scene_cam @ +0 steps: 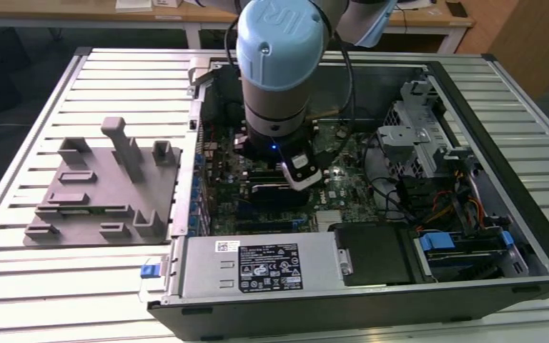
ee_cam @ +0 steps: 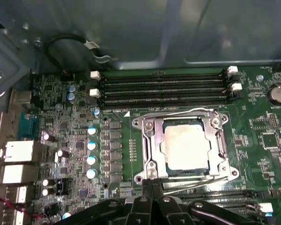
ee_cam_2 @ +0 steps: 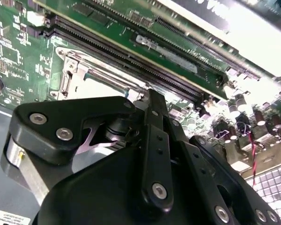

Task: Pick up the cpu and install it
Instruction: 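Install the second cpu locking lever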

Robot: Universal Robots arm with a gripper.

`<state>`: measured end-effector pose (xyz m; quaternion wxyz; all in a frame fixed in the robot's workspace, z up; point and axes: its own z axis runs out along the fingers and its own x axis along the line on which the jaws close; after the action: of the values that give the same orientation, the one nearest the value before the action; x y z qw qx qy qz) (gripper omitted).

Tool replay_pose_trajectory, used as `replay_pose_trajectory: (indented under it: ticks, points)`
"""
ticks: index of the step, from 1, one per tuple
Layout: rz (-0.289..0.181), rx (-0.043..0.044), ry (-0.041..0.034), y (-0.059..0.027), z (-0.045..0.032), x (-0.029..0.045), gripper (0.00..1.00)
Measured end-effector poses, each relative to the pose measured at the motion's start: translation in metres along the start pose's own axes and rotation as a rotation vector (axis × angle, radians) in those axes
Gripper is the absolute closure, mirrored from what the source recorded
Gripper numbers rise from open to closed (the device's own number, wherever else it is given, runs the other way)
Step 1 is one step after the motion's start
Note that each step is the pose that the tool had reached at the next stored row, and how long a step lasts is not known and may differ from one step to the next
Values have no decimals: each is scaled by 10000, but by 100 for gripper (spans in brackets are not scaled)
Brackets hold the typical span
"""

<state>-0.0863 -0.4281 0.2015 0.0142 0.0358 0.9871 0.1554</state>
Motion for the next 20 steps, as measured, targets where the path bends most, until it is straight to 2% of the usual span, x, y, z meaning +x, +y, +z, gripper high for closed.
replay_pose_trajectory:
  ticks: [3,5,7,10,12,20]
  points:
    - [0,-9,0,-28,-8,-2,89]
    - [3,-59,3,-40,-6,5,89]
    - [6,-136,9,-46,4,25,89]
    - [12,-309,20,-54,21,54,89]
    - [15,-378,24,-60,42,54,89]
    - [18,-435,29,-46,87,96,89]
